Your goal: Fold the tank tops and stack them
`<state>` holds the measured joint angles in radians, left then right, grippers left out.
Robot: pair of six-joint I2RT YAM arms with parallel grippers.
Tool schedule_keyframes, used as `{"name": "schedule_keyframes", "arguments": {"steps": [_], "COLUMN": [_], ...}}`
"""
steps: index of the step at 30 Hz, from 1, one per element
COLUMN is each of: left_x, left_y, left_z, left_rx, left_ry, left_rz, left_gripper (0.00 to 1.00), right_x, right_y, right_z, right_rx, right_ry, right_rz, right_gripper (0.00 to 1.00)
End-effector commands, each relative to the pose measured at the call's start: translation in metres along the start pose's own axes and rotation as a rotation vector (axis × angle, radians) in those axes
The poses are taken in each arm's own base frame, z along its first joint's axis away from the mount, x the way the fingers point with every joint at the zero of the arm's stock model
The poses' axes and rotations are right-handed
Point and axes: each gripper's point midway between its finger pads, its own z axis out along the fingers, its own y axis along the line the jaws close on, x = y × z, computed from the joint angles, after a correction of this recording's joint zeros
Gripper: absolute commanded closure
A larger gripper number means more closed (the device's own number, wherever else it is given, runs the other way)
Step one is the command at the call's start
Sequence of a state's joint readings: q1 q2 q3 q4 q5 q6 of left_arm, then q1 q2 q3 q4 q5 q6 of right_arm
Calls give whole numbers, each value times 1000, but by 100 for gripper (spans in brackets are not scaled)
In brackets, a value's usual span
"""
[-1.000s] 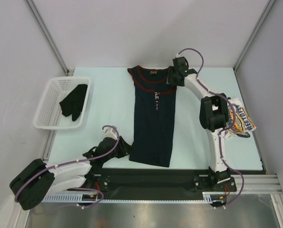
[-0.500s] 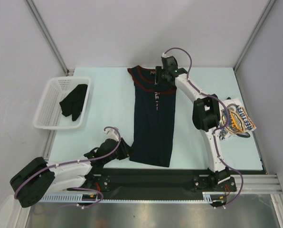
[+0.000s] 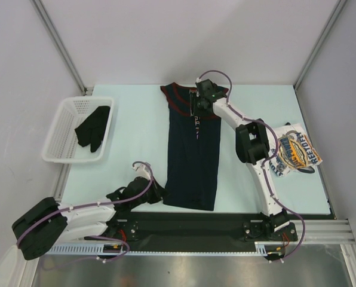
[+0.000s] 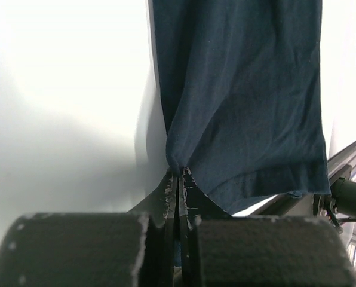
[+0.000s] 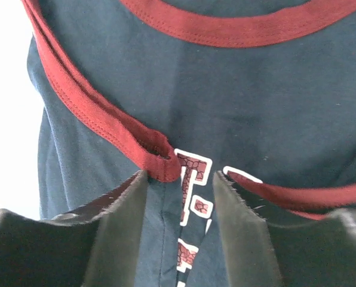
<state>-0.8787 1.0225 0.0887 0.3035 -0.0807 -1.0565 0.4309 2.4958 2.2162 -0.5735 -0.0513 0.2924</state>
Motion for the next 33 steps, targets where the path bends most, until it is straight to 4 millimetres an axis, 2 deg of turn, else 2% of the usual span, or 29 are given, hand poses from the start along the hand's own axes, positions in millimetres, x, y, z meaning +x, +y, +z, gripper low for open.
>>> {"name": "schedule_keyframes", "arguments": {"steps": [1,4,5,6,8,9,10,12,14,15,16,22,31,33], "left_x": [43,43,49,49,50,49,47,47,46,45,45,47,47,47], "left_y": [71,69,82,80,86,84,85,86,86,84,84,85,86,86], "left_z": [-17,-19,-23,-23,-25,-26,-26,-28,-29,-29,-29,-29,-28,-28], "left_rx": [-217,-206,-234,-226,-241,-234,-236,-241,-239,-228,-227,-229,-238,-238], "left_ry": [135,129,142,136,138,131,124,121,115,107,105,115,117,119], "left_rz": [38,26,24,21,20,19,17,19,15,13,12,13,22,21], "left_gripper": [100,99,99,99,97,91,86,70,64,62,62,60,58,58], "right_x": [-13,-12,-11,-12,-13,-16,-17,-20,-22,-31,-26,-36,-32,-29], "right_y": [16,22,22,24,25,26,25,23,22,26,23,16,3,-7], "right_z": [-2,0,1,1,-1,-3,-4,-11,-16,-27,-28,-51,-66,-66], "right_rx": [-45,-63,-64,-67,-68,-69,-61,-43,-38,-44,-36,-6,12,55], "right_ry": [-34,-32,-32,-34,-38,-44,-46,-52,-57,-86,-78,-118,-123,-115], "right_rz": [-7,-10,-11,-12,-15,-14,-8,-3,-3,-5,-5,5,33,43], "right_gripper": [50,58,62,67,81,88,100,100,100,100,100,100,100,100]}}
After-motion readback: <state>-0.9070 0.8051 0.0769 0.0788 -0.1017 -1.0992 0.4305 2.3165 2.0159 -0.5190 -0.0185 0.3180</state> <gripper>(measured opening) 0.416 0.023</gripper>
